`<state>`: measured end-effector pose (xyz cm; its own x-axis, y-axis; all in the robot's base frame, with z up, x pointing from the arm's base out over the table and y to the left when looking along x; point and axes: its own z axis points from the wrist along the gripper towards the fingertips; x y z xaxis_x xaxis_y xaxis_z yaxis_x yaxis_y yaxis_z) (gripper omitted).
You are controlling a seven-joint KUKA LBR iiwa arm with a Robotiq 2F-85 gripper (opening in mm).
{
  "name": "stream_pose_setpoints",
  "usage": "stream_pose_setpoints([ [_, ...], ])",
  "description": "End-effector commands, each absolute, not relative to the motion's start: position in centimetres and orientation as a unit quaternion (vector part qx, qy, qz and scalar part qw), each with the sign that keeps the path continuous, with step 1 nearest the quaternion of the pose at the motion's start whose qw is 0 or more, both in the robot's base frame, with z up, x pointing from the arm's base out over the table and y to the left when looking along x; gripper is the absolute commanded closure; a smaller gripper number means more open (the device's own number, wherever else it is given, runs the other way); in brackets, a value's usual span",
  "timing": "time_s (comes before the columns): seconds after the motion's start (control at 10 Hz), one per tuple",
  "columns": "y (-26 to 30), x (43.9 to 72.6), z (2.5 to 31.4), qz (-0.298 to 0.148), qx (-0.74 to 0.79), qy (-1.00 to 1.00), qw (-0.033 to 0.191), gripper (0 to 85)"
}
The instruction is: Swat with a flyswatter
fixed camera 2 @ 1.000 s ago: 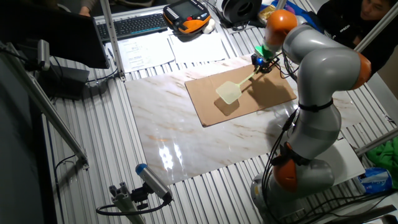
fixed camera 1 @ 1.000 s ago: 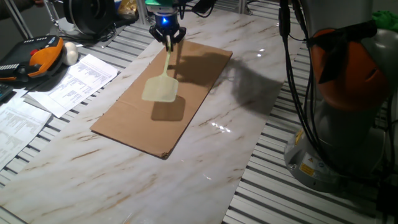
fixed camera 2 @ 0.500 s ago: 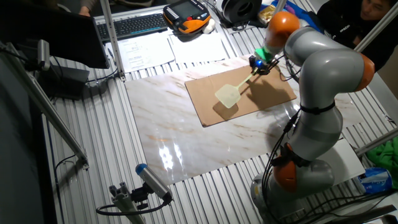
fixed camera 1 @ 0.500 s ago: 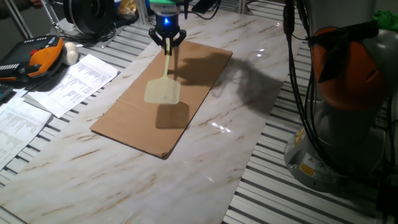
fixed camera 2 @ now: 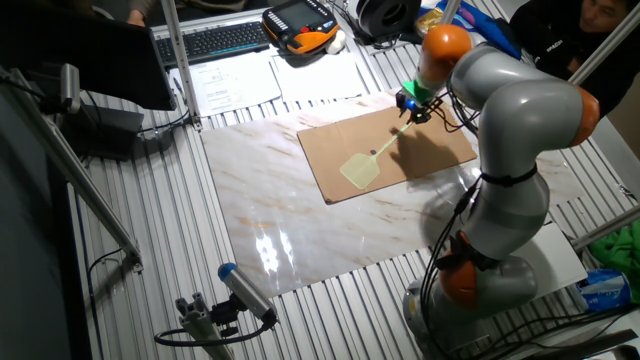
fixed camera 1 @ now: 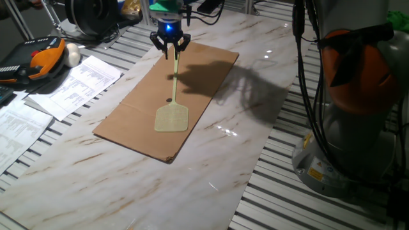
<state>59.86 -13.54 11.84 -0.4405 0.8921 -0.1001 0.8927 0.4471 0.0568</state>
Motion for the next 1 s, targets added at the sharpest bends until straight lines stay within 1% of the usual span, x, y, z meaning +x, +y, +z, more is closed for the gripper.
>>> stream_pose_setpoints([
  [0.0,-13.3,60.0,12.0,-0.01,0.48,0.876,0.052,51.0],
  [0.1,-12.9,60.0,12.5,-0.027,0.441,0.896,0.038,51.0],
  [0.2,-12.6,60.1,12.9,-0.028,0.412,0.91,0.036,51.0],
  [0.4,-11.9,60.1,13.6,-0.027,0.315,0.948,0.03,51.0],
  [0.5,-11.7,60.2,13.5,-0.012,0.267,0.963,0.024,51.0],
  [0.6,-11.5,60.2,13.4,-0.01,0.227,0.974,0.029,51.0],
  [0.8,-10.7,60.7,13.4,-0.02,0.161,0.985,0.057,51.0],
  [0.9,-10.1,60.9,13.4,-0.027,0.134,0.988,0.066,51.0],
])
